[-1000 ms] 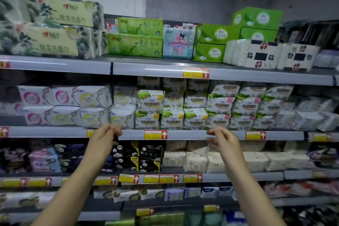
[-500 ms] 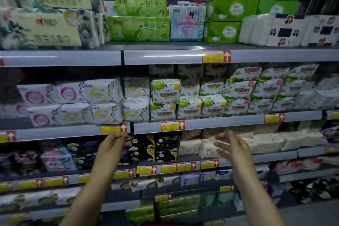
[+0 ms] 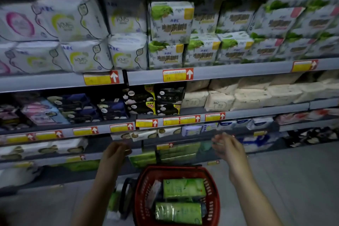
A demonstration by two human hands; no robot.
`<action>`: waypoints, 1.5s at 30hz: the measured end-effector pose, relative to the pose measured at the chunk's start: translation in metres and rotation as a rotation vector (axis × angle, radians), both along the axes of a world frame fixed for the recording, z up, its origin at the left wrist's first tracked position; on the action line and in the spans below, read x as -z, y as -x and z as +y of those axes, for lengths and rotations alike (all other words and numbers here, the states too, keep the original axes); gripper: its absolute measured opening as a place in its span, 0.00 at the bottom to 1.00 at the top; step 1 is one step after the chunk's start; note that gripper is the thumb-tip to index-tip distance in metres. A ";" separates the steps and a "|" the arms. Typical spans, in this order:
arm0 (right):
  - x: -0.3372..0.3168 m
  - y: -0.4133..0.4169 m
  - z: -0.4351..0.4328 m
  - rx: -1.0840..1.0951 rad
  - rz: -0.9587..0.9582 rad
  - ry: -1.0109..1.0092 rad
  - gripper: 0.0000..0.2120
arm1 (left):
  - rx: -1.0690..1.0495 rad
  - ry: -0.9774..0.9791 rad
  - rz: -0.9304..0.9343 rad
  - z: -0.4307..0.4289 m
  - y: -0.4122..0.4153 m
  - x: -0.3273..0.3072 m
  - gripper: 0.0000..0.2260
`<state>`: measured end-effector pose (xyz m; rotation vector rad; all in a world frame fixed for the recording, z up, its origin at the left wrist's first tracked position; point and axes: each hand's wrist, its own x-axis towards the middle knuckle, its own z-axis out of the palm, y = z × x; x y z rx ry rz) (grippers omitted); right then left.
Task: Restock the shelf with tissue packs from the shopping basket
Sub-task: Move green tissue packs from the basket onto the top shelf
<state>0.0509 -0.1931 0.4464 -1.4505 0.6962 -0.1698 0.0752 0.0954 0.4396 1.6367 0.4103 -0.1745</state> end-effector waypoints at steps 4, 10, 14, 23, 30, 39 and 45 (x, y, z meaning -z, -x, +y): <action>0.031 0.000 -0.010 -0.032 0.052 0.050 0.14 | 0.042 -0.033 0.032 -0.016 -0.013 0.024 0.11; 0.088 0.003 -0.031 -0.033 0.173 0.051 0.13 | 0.055 0.002 0.122 -0.046 -0.010 0.076 0.05; 0.128 0.020 -0.032 -0.045 0.264 0.017 0.12 | 0.008 0.012 0.287 -0.053 0.004 0.134 0.07; 0.301 0.050 -0.058 -0.077 0.505 0.128 0.12 | -0.053 -0.017 0.433 -0.076 0.014 0.279 0.10; 0.400 0.058 -0.074 -0.040 0.572 0.132 0.09 | -0.009 -0.096 0.458 -0.085 0.019 0.383 0.13; 0.498 0.080 -0.051 -0.169 0.632 0.148 0.11 | -0.009 -0.070 0.591 -0.084 0.044 0.475 0.07; 0.553 0.092 -0.049 -0.261 0.662 0.262 0.11 | 0.077 -0.177 0.677 -0.076 0.058 0.524 0.07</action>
